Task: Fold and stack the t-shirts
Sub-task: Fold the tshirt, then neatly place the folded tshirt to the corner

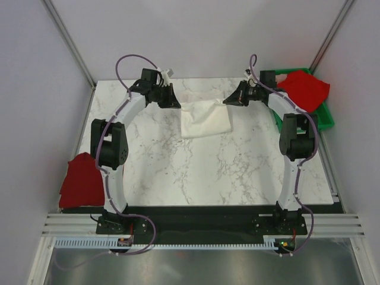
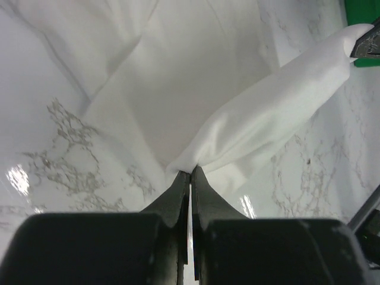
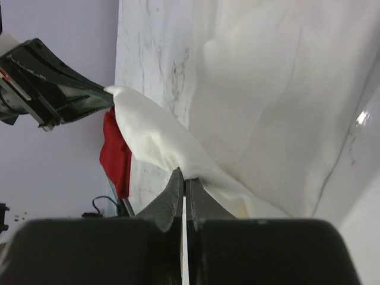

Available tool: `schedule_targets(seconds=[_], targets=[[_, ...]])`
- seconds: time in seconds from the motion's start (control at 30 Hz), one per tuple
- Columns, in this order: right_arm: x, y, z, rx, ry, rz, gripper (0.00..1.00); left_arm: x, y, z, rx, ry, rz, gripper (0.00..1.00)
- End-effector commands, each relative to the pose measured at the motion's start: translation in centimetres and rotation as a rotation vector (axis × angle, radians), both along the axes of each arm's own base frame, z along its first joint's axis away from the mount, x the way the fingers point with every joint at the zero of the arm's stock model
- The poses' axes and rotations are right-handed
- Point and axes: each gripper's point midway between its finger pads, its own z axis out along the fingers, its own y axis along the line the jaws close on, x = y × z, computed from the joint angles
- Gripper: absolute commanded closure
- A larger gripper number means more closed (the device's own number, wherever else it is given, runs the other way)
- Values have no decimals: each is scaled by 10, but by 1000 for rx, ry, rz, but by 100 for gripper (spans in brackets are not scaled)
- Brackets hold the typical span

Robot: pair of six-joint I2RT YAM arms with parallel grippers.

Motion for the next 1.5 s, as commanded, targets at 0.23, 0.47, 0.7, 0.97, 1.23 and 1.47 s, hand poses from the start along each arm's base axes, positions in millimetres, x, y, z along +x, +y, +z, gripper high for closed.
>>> schedule_targets(seconds=[0.23,0.47,0.7,0.97,1.23,1.47], targets=[[121,15,9,6,-299,-60,98,117,12,3,133,-307,58,98],[142,44,23,-2,-442,-49,57,163,31,24,277,-493,192,40],[104,30,50,9,-429,20,48,96,40,15,237,-266,218,28],[65,16,-25,-88,-226,56,42,35,20,-49,53,51,149,24],[65,12,-70,-139,-156,49,41,53,12,-91,-7,119,191,28],[60,8,-98,-175,-116,58,41,67,-2,-123,-91,171,205,35]])
